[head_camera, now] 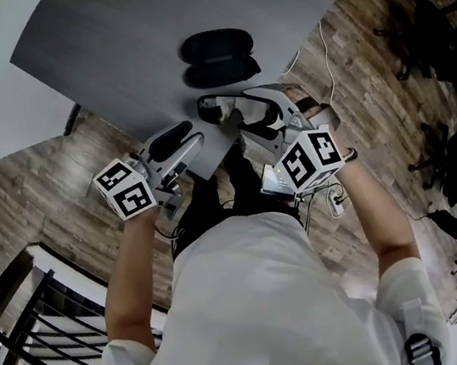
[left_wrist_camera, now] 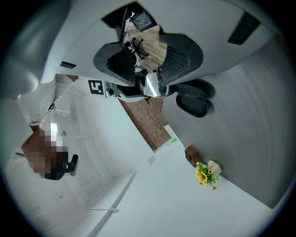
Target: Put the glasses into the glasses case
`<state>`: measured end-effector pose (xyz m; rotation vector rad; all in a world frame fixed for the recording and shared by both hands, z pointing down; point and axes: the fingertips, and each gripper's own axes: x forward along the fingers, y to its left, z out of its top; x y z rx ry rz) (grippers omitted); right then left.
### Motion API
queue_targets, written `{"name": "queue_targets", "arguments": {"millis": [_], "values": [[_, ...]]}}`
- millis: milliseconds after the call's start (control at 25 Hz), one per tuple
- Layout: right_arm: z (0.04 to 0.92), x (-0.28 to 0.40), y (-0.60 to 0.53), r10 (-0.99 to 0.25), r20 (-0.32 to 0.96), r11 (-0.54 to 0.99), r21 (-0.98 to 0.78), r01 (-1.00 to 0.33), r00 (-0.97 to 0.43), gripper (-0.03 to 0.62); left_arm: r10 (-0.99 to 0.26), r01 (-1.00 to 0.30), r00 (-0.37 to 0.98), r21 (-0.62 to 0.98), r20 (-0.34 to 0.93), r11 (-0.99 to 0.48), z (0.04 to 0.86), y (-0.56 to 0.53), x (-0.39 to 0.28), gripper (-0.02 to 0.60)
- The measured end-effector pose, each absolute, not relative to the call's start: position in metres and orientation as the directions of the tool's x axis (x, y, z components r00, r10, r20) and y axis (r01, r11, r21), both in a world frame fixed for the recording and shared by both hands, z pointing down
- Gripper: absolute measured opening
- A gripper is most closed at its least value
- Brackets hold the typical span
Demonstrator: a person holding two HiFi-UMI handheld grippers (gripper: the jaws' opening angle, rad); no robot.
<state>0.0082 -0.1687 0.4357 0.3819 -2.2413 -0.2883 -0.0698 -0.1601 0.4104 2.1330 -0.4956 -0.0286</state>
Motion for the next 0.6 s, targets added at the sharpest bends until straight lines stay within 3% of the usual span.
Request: {"name": "queue_targets", "arguments": {"millis": [600], "values": [[0.450, 0.012, -0.224, -0.383, 0.691, 0.916, 0.371, -0.153, -0.613, 0.288, -0.358, -0.359, 0.914, 0.791, 0.190, -0.496, 0.414, -0.180, -0.065, 0.178]]}}
